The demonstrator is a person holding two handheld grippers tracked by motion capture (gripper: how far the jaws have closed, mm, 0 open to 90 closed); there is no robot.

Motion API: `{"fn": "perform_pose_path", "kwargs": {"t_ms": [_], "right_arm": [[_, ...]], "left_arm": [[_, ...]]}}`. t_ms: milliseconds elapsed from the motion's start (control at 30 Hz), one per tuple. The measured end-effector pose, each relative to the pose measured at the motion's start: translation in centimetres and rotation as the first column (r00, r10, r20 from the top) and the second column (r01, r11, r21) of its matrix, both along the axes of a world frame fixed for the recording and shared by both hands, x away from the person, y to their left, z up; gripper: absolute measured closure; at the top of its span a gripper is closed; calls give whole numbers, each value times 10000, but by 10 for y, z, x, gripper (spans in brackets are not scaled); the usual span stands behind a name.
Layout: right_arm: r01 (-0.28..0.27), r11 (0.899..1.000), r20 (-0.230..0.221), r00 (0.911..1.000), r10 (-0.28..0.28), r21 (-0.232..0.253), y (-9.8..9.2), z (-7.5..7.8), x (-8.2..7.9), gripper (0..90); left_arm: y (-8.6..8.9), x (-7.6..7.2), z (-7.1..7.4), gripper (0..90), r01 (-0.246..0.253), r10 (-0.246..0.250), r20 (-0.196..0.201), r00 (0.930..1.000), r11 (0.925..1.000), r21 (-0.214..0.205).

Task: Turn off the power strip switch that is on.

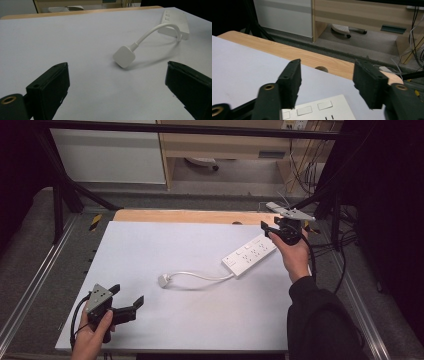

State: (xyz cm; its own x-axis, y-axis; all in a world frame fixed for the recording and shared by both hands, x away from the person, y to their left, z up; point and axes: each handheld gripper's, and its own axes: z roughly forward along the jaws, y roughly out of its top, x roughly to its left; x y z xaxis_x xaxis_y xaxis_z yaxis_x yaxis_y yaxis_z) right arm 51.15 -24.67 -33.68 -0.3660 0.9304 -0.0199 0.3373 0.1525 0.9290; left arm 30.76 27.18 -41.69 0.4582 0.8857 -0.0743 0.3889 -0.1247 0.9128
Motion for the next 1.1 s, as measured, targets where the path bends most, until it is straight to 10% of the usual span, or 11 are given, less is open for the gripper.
{"fn": "perform_pose_path", "kwargs": {"t_ms": [600, 1100], "right_arm": [[140, 9997, 228, 9996, -135, -182, 3, -17, 20, 869], [474, 9986, -269, 9985, -480, -249, 3, -42, 39, 900]], "left_arm": [[2, 0, 0, 56, -52, 52, 7, 10000, 10000, -80], [3, 1, 0, 57, -58, 58, -24, 10000, 10000, -32]]}}
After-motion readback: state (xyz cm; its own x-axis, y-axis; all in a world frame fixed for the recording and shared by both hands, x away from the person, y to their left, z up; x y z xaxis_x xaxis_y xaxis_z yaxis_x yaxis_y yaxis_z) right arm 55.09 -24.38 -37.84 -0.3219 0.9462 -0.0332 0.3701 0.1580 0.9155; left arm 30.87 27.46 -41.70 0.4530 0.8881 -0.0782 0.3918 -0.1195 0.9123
